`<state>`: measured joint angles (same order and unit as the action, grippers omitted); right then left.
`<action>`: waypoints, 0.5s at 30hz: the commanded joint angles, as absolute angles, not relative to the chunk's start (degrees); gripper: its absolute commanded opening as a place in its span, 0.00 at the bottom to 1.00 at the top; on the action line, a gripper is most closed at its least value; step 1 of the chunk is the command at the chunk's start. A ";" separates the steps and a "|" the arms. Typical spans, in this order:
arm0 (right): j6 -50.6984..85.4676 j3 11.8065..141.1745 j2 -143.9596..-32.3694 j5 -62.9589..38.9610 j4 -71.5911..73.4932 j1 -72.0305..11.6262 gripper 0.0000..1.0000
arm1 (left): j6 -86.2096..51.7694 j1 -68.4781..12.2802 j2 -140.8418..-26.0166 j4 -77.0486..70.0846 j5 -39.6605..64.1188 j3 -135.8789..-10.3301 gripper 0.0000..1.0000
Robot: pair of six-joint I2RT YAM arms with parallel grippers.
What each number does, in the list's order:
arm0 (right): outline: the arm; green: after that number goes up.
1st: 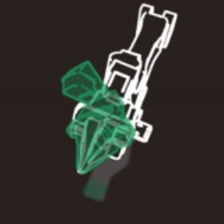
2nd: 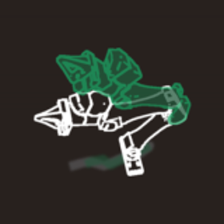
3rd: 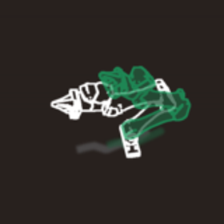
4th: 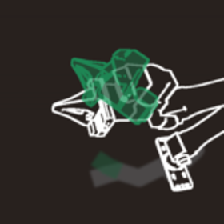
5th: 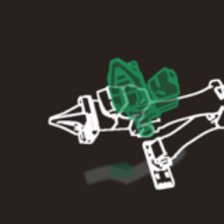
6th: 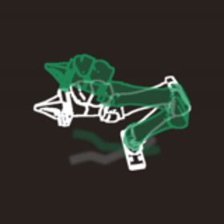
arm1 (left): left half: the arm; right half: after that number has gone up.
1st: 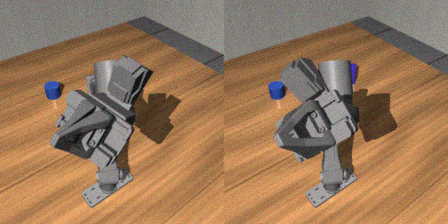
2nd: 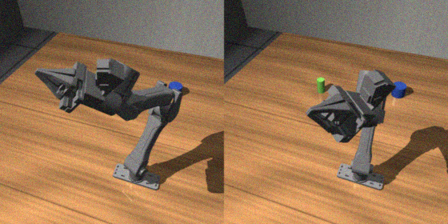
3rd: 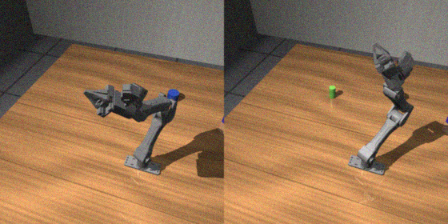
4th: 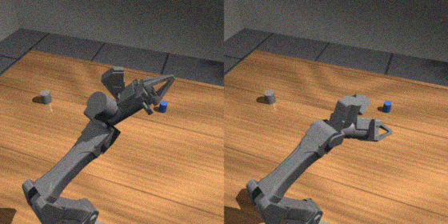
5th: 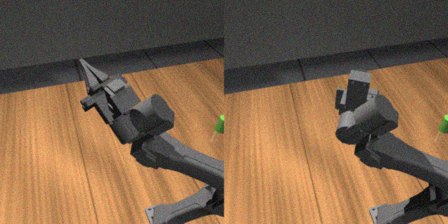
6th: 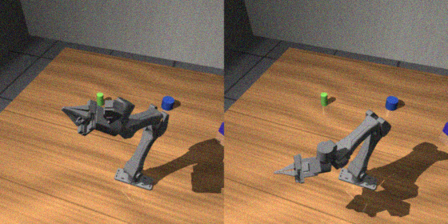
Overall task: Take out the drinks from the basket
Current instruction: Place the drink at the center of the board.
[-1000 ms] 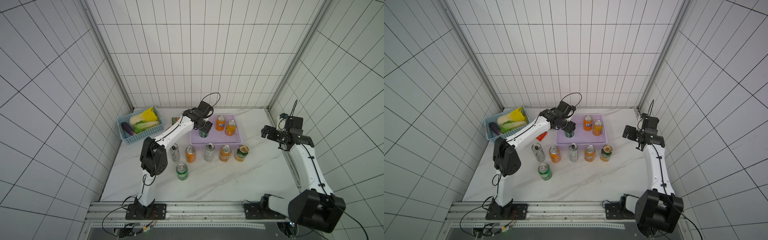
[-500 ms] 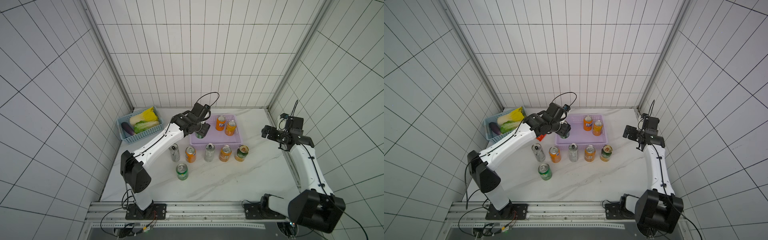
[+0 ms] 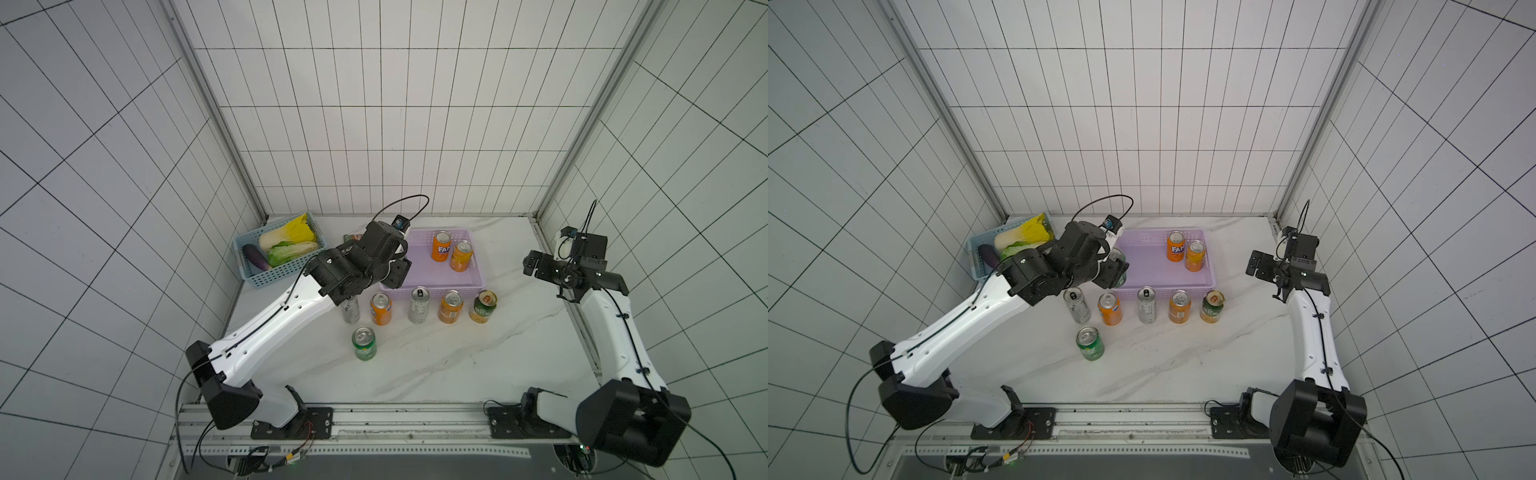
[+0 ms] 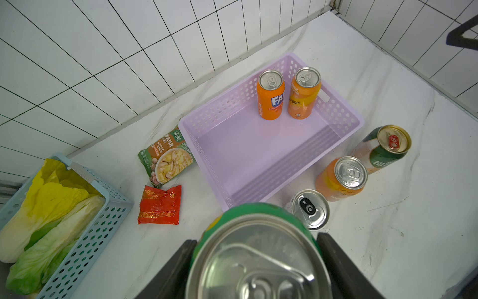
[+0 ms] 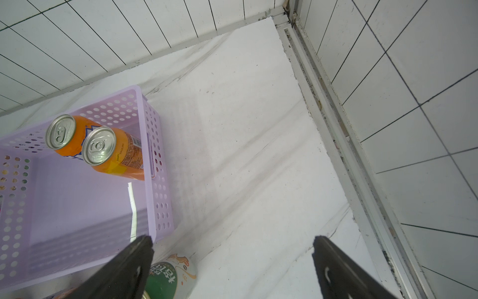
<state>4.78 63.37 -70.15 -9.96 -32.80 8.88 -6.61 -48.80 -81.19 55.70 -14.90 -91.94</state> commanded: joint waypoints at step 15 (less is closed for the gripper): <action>5.37 61.59 -69.52 -10.41 -32.26 9.67 0.99 | -11.77 -57.45 -73.46 49.67 -16.69 -80.70 0.67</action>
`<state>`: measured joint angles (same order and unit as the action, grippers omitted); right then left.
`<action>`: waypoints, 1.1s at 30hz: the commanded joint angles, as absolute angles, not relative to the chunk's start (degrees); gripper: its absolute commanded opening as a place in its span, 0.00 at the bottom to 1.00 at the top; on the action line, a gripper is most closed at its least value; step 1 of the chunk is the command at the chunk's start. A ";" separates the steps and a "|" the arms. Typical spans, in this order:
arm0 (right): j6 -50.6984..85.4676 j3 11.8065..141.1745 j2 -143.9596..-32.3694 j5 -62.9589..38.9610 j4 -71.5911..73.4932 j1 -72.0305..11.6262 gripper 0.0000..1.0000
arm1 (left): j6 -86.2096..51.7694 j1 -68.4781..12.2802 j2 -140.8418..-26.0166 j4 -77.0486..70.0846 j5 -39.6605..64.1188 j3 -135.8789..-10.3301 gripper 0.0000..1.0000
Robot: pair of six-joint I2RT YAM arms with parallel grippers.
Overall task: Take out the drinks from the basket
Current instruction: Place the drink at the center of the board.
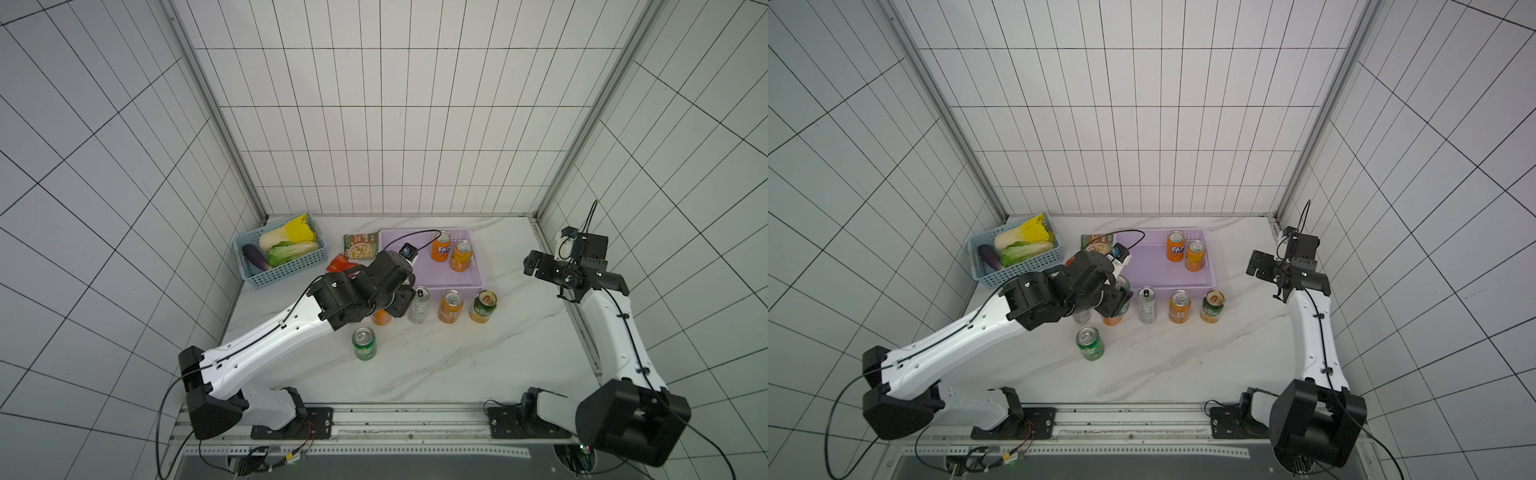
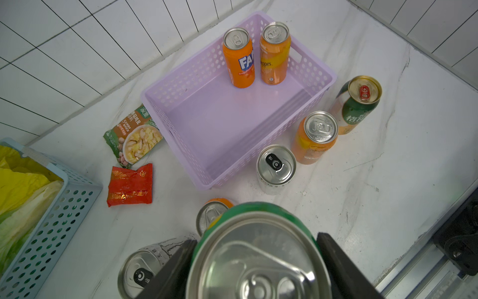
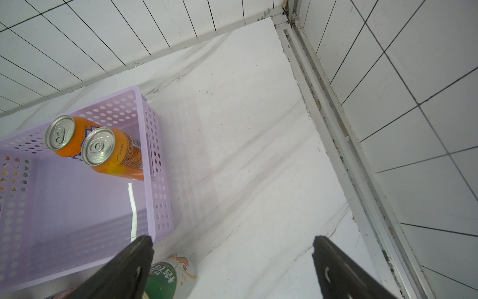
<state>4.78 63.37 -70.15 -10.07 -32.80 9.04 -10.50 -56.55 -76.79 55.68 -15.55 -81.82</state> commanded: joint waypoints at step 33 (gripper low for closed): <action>5.36 61.68 -70.31 -10.61 -32.26 9.84 0.99 | -21.01 -65.56 -72.64 24.89 -19.11 -52.42 0.65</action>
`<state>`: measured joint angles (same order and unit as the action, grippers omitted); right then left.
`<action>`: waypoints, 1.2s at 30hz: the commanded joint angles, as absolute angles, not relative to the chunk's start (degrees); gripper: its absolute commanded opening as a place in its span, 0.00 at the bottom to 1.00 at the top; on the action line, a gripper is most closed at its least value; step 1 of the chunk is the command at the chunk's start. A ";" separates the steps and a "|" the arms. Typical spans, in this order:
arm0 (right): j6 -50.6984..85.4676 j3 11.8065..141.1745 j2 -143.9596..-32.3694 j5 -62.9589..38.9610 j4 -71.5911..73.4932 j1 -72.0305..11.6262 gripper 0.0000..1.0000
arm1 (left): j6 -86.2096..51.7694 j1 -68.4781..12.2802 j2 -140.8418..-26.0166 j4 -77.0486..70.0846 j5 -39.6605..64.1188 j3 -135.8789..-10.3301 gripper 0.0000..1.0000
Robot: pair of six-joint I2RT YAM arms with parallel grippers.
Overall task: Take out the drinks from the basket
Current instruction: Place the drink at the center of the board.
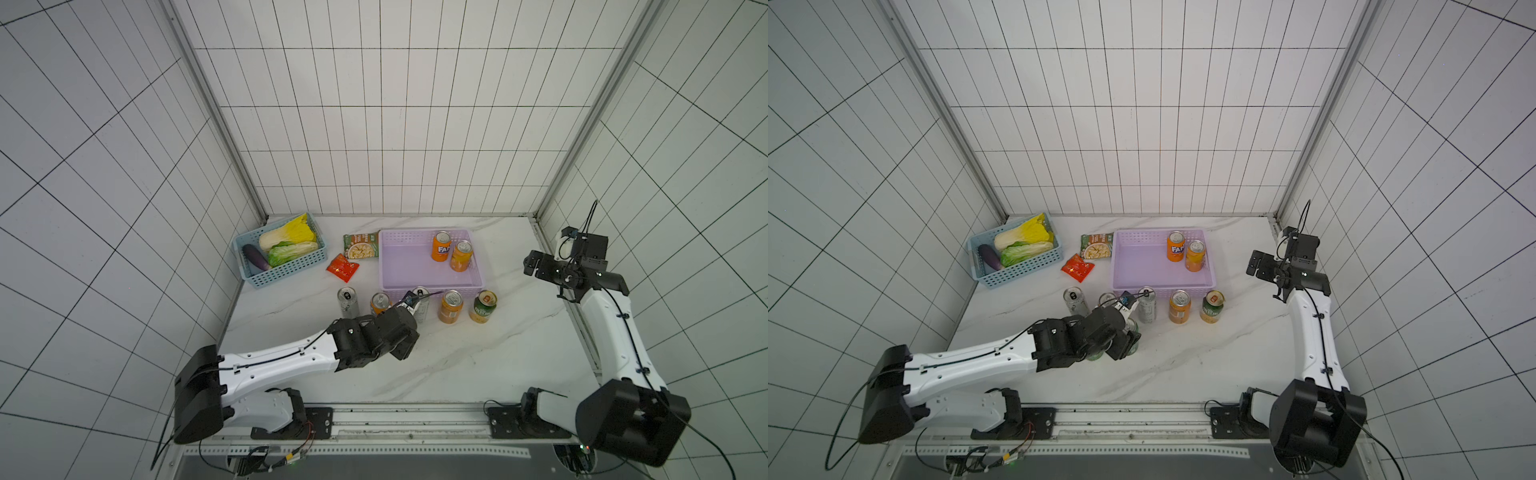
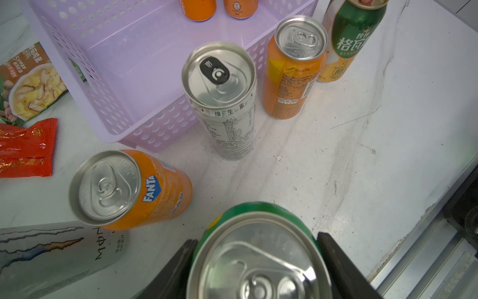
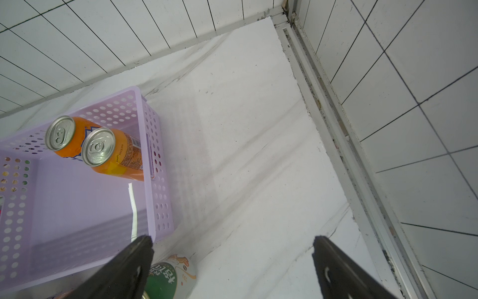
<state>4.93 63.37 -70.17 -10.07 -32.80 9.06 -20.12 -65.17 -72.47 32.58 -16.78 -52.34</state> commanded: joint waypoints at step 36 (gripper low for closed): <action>5.51 62.05 -71.10 -11.64 -32.26 10.37 0.99 | -22.40 -65.70 -79.91 18.63 -22.32 -47.02 0.72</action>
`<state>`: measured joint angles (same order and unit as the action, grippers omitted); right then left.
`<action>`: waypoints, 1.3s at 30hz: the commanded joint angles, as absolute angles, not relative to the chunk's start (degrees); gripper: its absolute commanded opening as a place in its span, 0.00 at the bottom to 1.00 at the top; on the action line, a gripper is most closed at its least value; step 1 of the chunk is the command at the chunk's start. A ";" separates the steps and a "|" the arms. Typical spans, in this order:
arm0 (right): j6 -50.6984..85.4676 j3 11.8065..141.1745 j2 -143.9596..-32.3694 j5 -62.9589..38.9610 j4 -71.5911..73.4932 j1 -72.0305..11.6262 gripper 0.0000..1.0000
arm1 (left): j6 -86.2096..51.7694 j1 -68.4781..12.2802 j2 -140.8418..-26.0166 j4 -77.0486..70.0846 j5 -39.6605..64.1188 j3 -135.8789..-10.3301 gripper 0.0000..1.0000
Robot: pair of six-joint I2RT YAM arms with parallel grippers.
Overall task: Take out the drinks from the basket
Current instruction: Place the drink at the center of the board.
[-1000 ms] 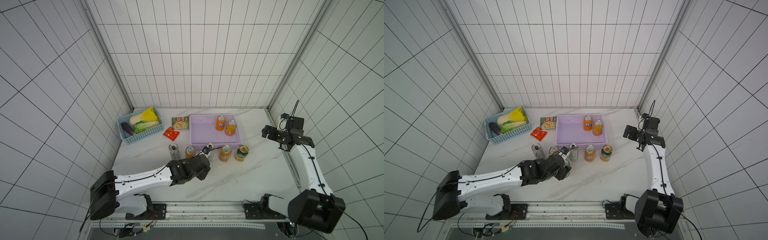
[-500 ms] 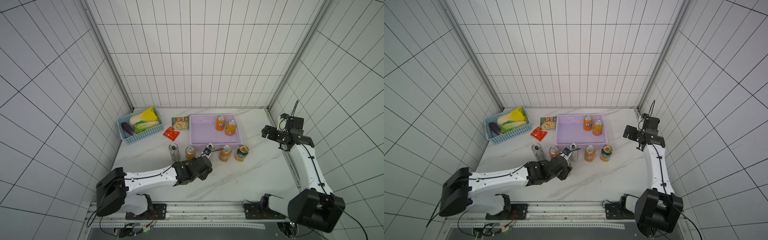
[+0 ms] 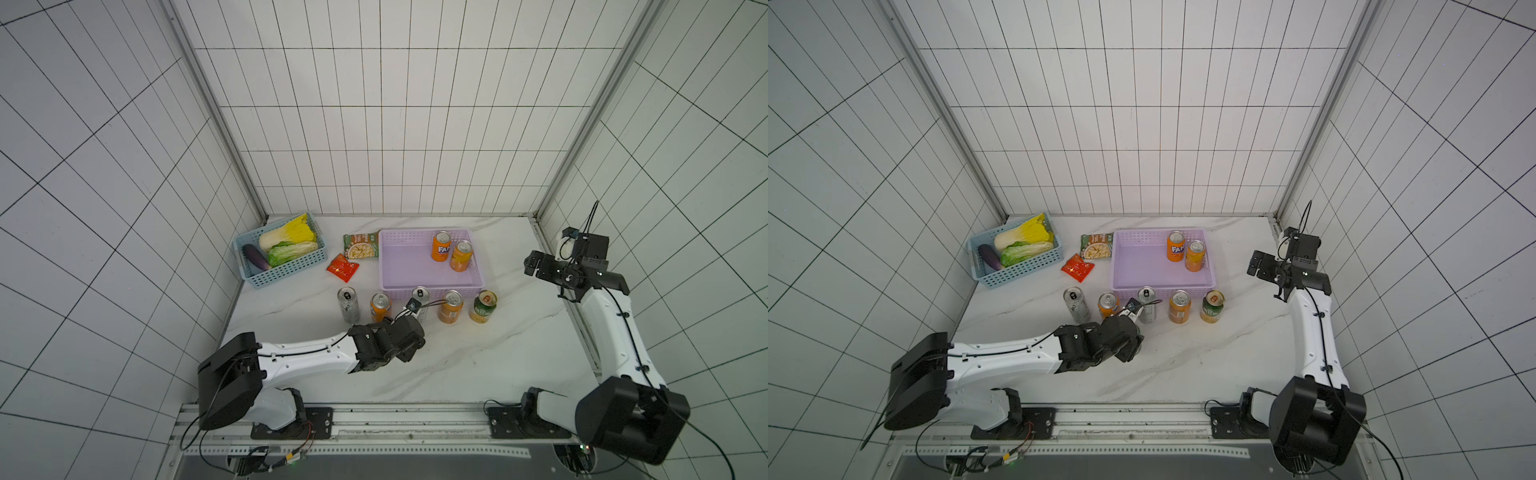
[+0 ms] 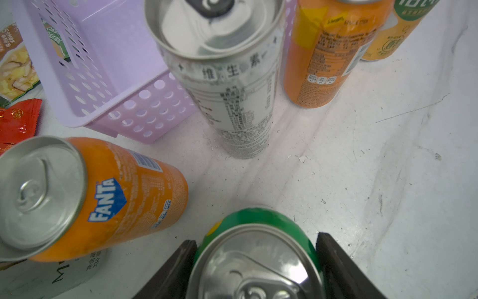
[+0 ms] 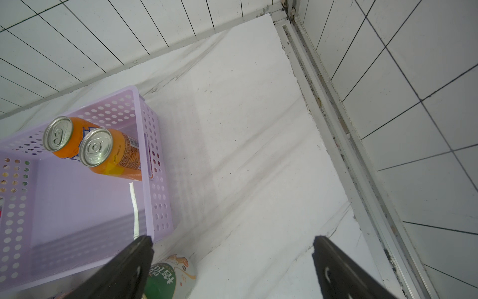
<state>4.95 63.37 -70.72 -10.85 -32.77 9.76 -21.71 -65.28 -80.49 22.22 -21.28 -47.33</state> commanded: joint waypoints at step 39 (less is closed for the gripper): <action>5.47 61.96 -70.93 -13.03 -32.20 10.49 0.99 | -16.71 -46.95 -63.83 35.15 -10.52 -62.69 0.98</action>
<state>4.97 63.37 -70.72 -12.25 -32.77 9.80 -18.55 -50.87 -65.49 32.95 -16.40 -60.31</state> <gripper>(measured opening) 0.995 0.984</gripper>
